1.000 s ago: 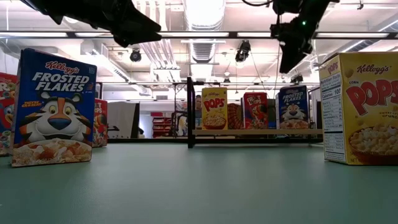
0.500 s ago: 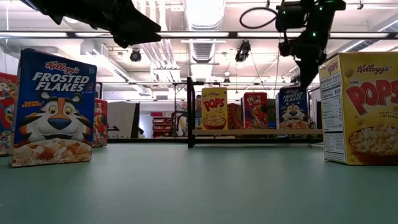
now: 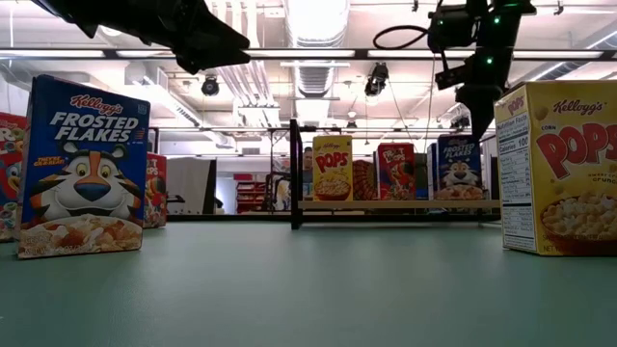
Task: Stack cereal on shelf
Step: Put the right blue cereal box on the shelf aligned with the other blue cereal box
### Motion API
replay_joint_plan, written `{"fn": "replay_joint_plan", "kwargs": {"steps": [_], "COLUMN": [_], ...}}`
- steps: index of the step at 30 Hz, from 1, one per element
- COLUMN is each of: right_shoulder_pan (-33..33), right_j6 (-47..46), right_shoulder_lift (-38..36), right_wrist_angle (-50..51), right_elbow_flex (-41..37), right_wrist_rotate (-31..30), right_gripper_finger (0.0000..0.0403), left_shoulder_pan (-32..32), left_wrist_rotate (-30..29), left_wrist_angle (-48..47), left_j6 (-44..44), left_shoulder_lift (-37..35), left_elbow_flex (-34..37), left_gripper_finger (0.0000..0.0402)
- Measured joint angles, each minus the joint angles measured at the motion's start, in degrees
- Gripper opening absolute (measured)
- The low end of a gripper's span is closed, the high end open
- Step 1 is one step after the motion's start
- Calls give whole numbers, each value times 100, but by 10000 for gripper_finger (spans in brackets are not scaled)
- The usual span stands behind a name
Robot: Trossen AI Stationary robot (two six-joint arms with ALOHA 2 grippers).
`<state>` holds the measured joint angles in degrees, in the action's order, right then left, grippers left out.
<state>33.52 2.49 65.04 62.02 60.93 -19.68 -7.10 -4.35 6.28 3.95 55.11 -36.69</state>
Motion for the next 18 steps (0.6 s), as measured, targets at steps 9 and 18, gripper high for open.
{"fn": "replay_joint_plan", "kwargs": {"steps": [9,18], "right_shoulder_pan": [0,-1], "right_j6": [299,107], "right_shoulder_lift": [-2,0], "right_wrist_angle": [-7,-11], "right_elbow_flex": [-1,-2], "right_wrist_rotate": [-538,-195], "right_gripper_finger": [9,9], "left_shoulder_pan": [-1,1], "left_wrist_rotate": [1,1], "left_wrist_angle": [2,2], "left_j6": [0,0], "left_shoulder_lift": [0,0], "left_elbow_flex": [0,0], "left_gripper_finger": [241,241]}}
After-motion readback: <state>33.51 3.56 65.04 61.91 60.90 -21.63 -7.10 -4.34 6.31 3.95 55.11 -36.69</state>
